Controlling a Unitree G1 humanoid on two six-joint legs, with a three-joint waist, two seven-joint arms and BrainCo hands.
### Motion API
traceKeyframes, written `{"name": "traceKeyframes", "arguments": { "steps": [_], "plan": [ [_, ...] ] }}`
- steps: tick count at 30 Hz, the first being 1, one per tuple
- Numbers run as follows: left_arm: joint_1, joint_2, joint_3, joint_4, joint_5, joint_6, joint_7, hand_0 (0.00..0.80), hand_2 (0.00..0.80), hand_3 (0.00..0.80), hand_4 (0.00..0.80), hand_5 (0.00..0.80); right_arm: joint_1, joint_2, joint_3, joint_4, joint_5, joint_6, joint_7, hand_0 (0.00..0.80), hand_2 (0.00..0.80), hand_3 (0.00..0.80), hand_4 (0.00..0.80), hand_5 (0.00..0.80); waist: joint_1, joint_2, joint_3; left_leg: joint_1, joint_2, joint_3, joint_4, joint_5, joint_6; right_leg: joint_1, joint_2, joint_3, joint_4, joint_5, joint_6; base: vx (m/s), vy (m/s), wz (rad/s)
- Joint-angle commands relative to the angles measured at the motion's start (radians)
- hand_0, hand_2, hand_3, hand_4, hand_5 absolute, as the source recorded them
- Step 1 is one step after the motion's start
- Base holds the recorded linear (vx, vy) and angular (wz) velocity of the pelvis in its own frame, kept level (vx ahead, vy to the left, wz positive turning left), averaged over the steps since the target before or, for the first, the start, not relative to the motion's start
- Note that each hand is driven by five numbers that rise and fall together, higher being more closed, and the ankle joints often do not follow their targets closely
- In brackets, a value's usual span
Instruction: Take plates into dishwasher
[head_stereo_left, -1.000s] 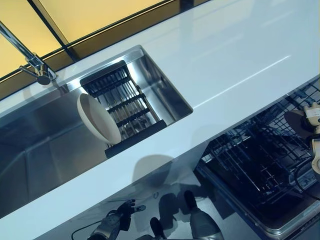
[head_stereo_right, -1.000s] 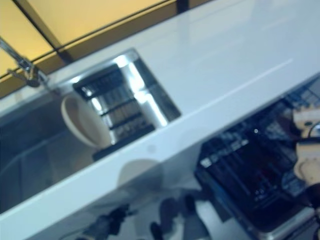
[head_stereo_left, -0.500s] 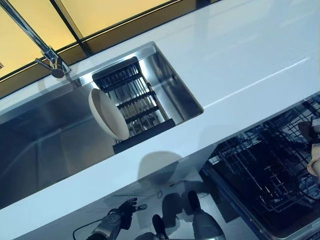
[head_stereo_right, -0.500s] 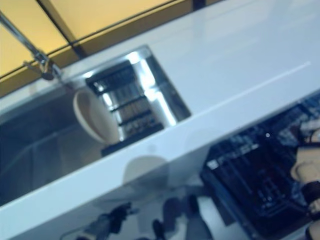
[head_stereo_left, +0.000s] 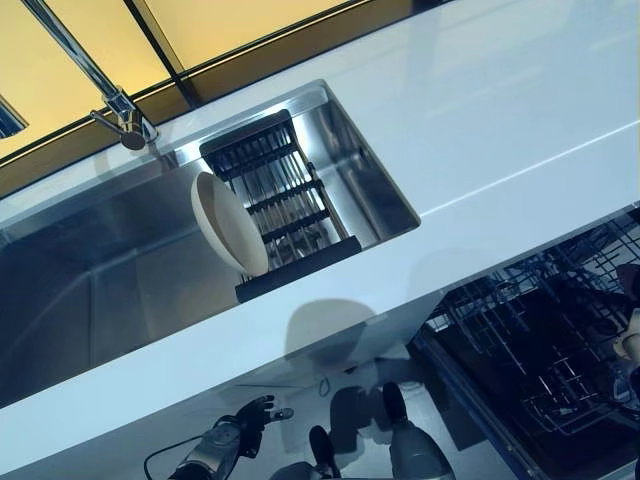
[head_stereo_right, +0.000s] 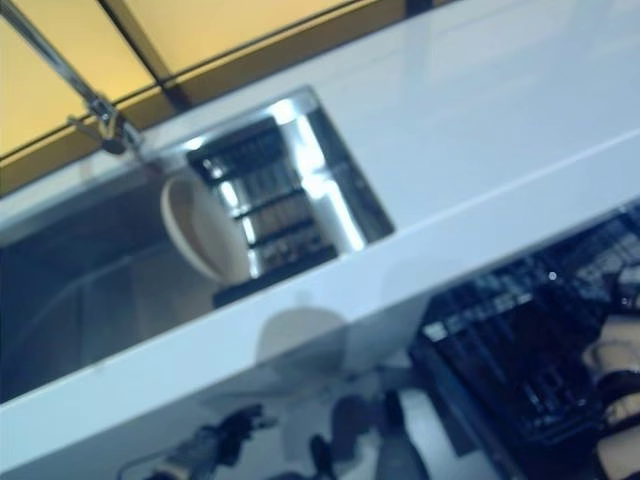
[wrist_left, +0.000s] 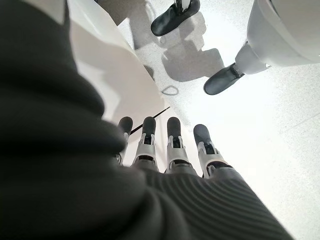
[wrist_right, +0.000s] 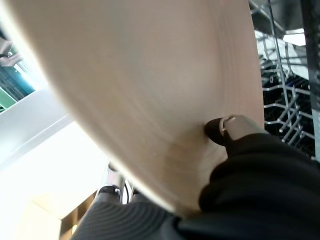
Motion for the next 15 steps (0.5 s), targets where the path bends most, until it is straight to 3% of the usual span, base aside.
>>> {"name": "traceKeyframes", "arguments": {
  "steps": [1,6,15],
  "plan": [
    [-0.045,0.057,-0.032,0.060,0.026,-0.041,-0.009,0.000,0.000,0.000,0.000,0.000,-0.027,0.059,-0.011,0.117,0.127,-0.025,-0.067,0.800,0.800,0.800,0.800,0.800,0.010,-0.096,-0.013,0.031,-0.004,-0.037,-0.002,-0.027,0.006,-0.007,-0.059,-0.003,0.003,0.006,0.099,0.000,0.000,0.00],
    [-0.058,0.055,-0.027,0.078,0.031,-0.052,-0.010,0.000,0.000,0.000,0.000,0.000,-0.025,0.055,-0.036,0.136,0.211,-0.109,-0.087,0.800,0.800,0.800,0.800,0.800,0.005,-0.093,-0.004,0.034,-0.001,-0.038,-0.002,-0.026,0.004,-0.007,-0.061,-0.001,0.003,0.006,0.098,0.000,0.000,0.00],
    [-0.074,0.060,-0.017,0.094,0.041,-0.064,-0.014,0.000,0.000,0.000,0.000,0.000,-0.010,0.076,-0.038,0.124,0.255,-0.136,-0.034,0.800,0.800,0.800,0.800,0.800,0.001,-0.095,0.006,0.033,-0.002,-0.045,-0.002,-0.027,0.001,-0.012,-0.063,-0.002,0.003,0.010,0.097,0.000,0.000,0.00]
  ]
}}
